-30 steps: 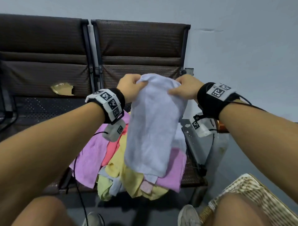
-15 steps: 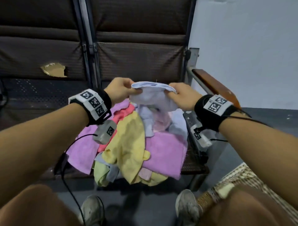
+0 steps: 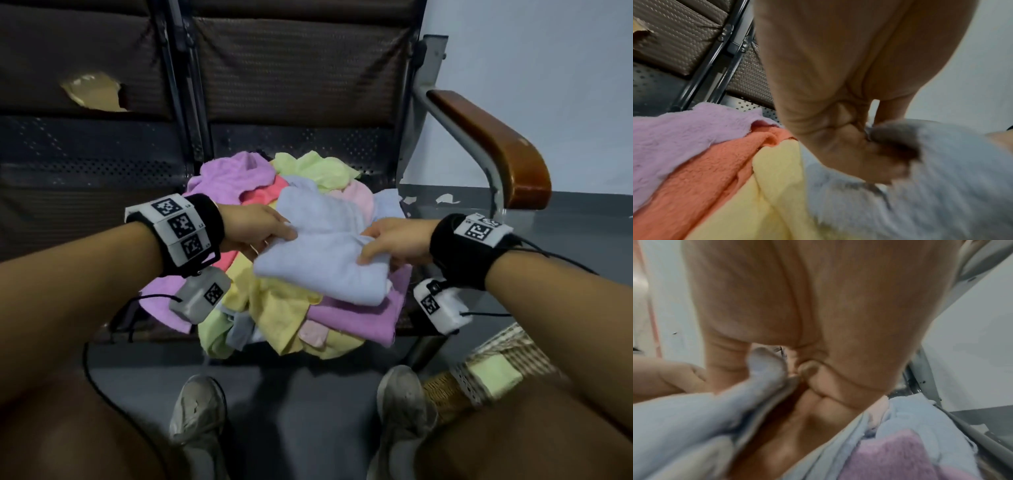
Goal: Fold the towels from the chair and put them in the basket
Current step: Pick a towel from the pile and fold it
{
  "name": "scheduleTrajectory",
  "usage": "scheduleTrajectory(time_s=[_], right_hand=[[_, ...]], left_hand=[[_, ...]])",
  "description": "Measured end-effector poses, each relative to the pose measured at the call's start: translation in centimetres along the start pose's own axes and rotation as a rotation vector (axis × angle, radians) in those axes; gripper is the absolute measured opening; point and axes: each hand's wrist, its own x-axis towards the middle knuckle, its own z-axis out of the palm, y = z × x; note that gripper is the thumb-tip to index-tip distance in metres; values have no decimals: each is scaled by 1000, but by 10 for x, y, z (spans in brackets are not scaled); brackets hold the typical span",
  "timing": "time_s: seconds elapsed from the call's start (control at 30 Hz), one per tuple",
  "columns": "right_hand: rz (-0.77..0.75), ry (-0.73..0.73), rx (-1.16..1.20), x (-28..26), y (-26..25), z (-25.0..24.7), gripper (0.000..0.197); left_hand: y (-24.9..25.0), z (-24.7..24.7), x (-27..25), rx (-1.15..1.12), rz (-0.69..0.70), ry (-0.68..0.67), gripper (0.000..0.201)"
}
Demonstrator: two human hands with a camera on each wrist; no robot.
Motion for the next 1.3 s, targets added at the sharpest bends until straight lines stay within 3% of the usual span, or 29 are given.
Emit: scheduleTrajectory(time_s=[0.2, 0.3, 0.4, 0.47, 0.5, 0.57, 0.67, 0.73, 0.8, 0.83, 0.9, 1.0, 1.07, 1.2, 1.3], right_hand=[[-150, 536, 123, 52, -7, -24, 7], [-203, 662, 117, 71, -13, -27, 6], [-178, 787, 21, 86, -15, -29, 7], [-154, 835, -108, 87, -14, -30, 30], [-163, 844, -155, 85, -13, -28, 32], [-244, 806, -208, 74, -10, -21, 18], [-327, 494, -373, 58, 3, -4, 17], [-337, 344, -503, 52, 13, 10, 38], [-345, 321, -553, 50, 22, 19, 67], [-343, 320, -558, 50, 25, 22, 76], [-353, 331, -591, 50, 27, 23, 75], [-403, 404, -600, 47, 23, 18, 30], [-388, 435, -524, 40, 17, 13, 13], [-356, 442, -309, 27, 8, 2, 16], [-245, 335, -11, 25, 4, 5, 23]], left_hand=[[1, -14, 62, -107, 169, 535, 22], [1, -16, 84, -163, 189, 649, 32], [2, -19, 94, -160, 152, 712, 27], [3, -18, 91, -120, 156, 800, 40], [1, -16, 87, -105, 192, 834, 35], [-5, -9, 76, -100, 287, 789, 21], [-21, 6, 58, -8, 338, 489, 13], [-34, 11, 52, 198, 373, 362, 34], [-43, 14, 48, 405, 391, 305, 69], [-47, 15, 47, 466, 398, 300, 80], [-50, 17, 45, 505, 418, 345, 78], [-48, 17, 42, 465, 444, 482, 34], [-42, 12, 36, 371, 421, 535, 12], [-32, 6, 23, 91, 425, 518, 29], [-30, 8, 24, -94, 333, 478, 29]])
